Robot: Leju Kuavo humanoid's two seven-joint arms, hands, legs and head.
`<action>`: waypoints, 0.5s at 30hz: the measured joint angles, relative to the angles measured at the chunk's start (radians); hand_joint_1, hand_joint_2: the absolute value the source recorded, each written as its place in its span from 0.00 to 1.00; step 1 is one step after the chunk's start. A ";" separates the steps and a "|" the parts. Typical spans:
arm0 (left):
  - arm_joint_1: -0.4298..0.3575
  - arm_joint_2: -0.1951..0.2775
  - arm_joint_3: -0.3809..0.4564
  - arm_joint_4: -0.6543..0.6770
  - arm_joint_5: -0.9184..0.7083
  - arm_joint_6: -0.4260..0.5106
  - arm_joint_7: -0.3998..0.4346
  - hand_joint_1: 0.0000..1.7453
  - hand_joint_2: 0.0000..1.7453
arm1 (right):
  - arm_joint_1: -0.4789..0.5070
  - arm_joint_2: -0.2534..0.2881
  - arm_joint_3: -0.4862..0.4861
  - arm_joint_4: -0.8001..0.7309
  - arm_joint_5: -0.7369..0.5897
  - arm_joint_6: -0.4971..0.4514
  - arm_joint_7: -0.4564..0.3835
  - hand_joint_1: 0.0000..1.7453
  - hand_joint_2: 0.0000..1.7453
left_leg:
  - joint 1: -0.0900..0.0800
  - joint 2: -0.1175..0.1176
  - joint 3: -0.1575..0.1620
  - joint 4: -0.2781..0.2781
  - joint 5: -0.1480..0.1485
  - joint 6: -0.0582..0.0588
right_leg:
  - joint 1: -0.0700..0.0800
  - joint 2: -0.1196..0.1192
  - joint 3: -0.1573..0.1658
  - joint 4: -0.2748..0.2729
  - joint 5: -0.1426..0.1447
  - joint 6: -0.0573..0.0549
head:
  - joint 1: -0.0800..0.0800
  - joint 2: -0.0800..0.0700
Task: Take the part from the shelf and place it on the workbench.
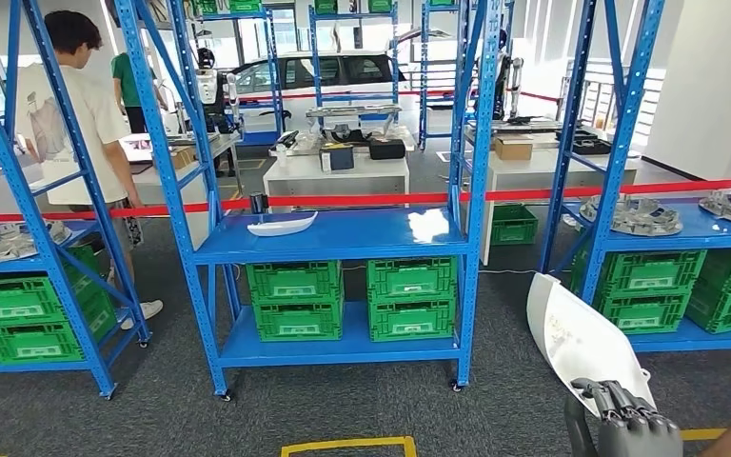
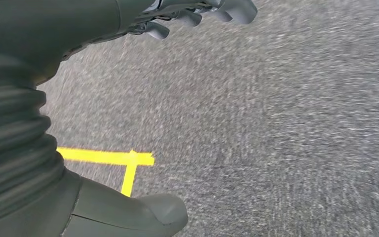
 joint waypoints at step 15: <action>0.000 0.005 0.000 0.000 -0.004 -0.064 -0.023 0.00 1.00 | -0.009 -0.002 0.001 0.002 0.000 -0.002 -0.003 1.00 1.00 | -0.011 -0.035 0.133 -0.269 0.109 0.063 | 0.003 0.041 -0.119 0.265 -0.113 0.049 | 0.003 0.000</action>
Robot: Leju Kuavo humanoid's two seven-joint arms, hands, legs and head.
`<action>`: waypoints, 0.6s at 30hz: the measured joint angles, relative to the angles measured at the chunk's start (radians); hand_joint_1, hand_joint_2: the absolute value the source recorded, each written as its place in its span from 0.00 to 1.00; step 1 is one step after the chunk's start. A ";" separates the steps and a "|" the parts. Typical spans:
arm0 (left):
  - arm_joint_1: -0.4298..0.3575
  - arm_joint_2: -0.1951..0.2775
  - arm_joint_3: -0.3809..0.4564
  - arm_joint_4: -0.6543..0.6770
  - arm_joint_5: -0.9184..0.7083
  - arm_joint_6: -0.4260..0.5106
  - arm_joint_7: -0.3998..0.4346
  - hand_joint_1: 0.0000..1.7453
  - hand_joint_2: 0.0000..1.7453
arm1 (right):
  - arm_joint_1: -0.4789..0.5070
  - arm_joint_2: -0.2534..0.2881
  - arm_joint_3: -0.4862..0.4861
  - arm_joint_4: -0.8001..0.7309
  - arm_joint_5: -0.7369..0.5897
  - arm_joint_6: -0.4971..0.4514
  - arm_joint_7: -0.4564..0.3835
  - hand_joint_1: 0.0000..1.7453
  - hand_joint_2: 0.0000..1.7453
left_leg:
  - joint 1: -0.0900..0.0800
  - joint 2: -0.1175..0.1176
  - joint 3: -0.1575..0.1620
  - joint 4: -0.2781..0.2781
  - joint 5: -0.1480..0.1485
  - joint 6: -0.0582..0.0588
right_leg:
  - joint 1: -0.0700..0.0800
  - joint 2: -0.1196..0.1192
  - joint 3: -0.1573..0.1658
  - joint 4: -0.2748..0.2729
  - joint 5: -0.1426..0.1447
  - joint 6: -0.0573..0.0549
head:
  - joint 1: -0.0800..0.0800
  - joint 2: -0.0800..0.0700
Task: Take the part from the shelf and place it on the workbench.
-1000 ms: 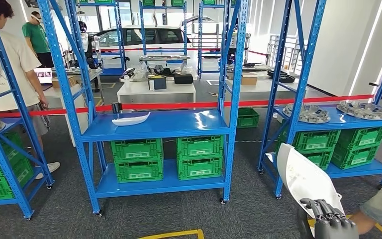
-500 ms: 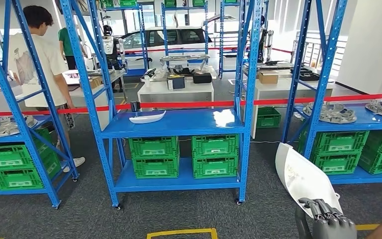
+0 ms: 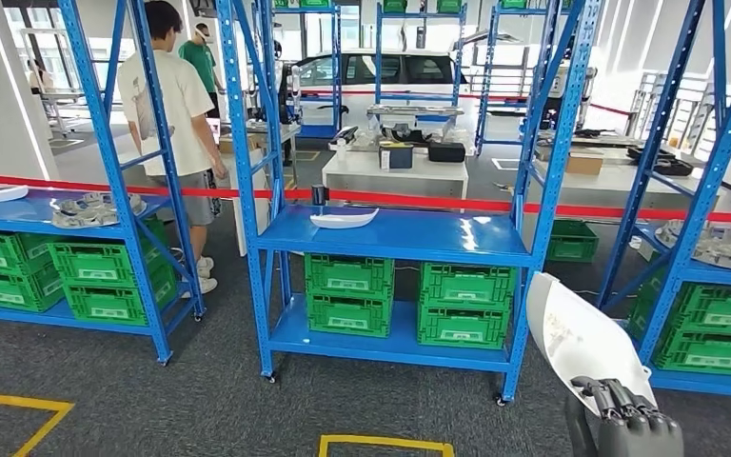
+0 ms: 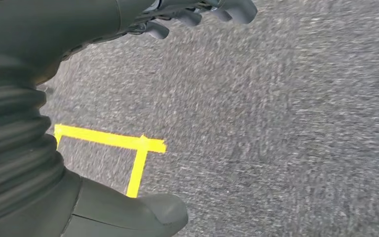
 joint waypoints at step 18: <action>-0.001 0.008 0.000 0.003 0.000 -0.063 -0.003 0.00 1.00 | -0.005 0.001 0.002 0.000 0.001 0.002 0.002 1.00 1.00 | 0.002 0.074 -0.063 0.133 -0.044 -0.056 | -0.002 -0.070 0.125 -0.268 0.113 -0.050 | -0.002 0.000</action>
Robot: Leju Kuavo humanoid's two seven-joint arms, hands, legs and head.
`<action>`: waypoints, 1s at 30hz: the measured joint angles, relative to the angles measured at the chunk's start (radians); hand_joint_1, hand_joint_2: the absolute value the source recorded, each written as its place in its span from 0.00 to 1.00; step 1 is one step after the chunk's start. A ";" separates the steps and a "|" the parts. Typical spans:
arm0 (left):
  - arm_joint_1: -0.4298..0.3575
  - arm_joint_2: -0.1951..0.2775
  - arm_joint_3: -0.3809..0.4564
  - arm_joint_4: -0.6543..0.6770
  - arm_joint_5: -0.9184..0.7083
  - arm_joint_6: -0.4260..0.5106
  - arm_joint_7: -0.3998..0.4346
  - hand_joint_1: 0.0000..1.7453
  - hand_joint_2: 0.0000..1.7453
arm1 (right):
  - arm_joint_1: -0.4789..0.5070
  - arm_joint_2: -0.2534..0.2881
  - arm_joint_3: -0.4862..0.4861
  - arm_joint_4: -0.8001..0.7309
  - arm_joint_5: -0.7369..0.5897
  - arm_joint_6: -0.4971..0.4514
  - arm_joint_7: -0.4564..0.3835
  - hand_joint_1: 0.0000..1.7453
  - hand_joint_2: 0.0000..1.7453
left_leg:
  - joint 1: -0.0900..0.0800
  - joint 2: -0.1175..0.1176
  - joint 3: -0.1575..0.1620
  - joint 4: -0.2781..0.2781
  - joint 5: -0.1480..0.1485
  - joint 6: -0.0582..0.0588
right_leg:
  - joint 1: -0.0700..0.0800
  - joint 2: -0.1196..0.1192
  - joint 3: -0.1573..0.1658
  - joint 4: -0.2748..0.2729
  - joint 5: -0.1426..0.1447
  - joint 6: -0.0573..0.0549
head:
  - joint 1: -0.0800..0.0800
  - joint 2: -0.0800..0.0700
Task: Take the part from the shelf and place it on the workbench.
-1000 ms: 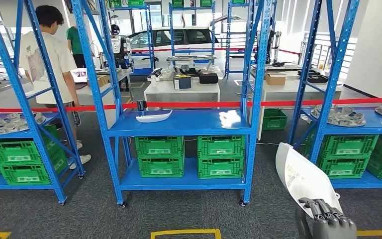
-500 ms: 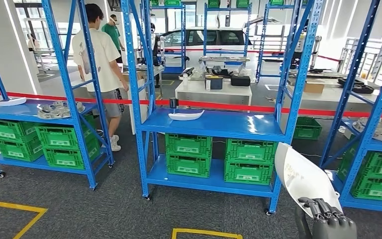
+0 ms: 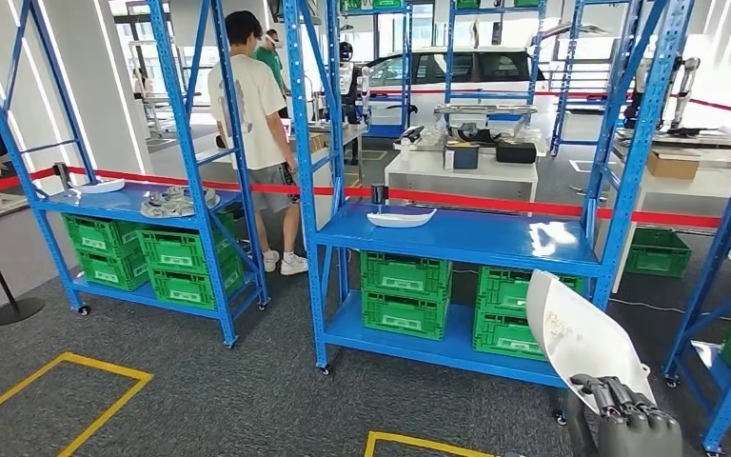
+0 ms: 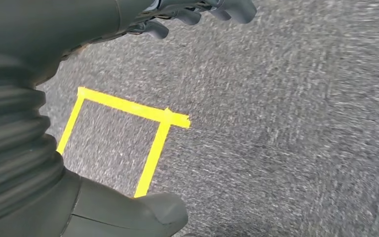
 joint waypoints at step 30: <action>0.001 -0.003 0.001 -0.003 0.000 0.011 0.011 0.00 1.00 | 0.010 0.002 0.002 -0.010 0.018 0.010 -0.005 1.00 1.00 | 0.002 -0.020 -0.020 0.031 -0.010 -0.006 | 0.001 0.012 -0.002 -0.011 0.011 -0.007 | -0.001 0.000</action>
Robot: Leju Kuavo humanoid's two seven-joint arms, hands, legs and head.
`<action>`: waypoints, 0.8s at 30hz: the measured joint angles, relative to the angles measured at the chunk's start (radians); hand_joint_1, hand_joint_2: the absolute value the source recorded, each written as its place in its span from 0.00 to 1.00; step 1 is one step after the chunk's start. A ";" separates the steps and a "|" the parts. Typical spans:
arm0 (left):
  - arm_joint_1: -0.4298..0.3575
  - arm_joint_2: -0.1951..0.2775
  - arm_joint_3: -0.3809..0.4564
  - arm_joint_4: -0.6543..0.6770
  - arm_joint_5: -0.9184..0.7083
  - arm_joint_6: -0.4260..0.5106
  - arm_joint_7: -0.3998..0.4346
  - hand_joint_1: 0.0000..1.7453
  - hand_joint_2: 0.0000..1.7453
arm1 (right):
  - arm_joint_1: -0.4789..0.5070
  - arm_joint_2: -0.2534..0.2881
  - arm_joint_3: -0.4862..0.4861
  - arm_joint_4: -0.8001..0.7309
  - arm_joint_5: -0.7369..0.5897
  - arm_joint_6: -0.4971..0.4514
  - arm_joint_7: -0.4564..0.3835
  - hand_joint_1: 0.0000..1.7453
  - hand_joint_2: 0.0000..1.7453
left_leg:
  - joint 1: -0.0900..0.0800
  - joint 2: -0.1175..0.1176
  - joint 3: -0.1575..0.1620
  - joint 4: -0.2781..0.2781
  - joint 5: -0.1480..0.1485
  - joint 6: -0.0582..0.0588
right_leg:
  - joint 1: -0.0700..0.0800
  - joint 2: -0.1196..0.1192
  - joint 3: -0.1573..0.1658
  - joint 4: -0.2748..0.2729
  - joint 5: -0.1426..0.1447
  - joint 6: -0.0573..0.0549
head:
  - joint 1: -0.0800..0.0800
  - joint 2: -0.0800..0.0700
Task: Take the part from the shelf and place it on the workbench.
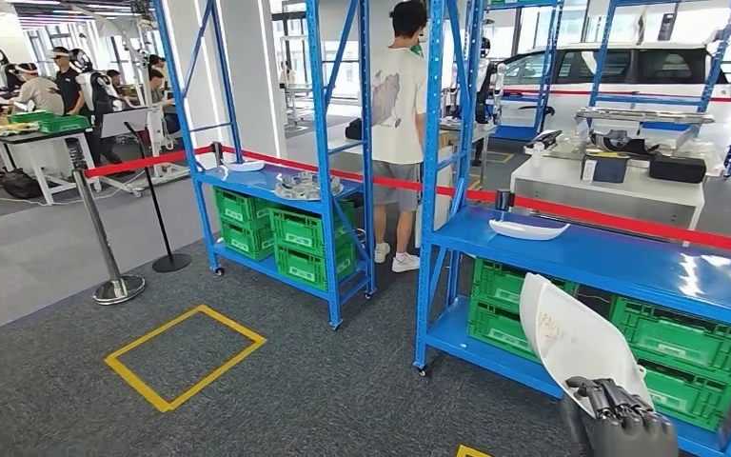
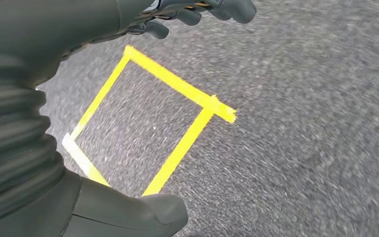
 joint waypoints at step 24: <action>0.001 -0.001 0.000 0.000 -0.006 -0.010 0.002 0.00 1.00 | -0.009 0.005 0.007 -0.002 0.011 0.008 0.005 1.00 1.00 | -0.005 -0.062 0.027 -0.091 0.022 0.009 | 0.002 0.061 -0.002 0.000 0.006 -0.003 | 0.004 0.000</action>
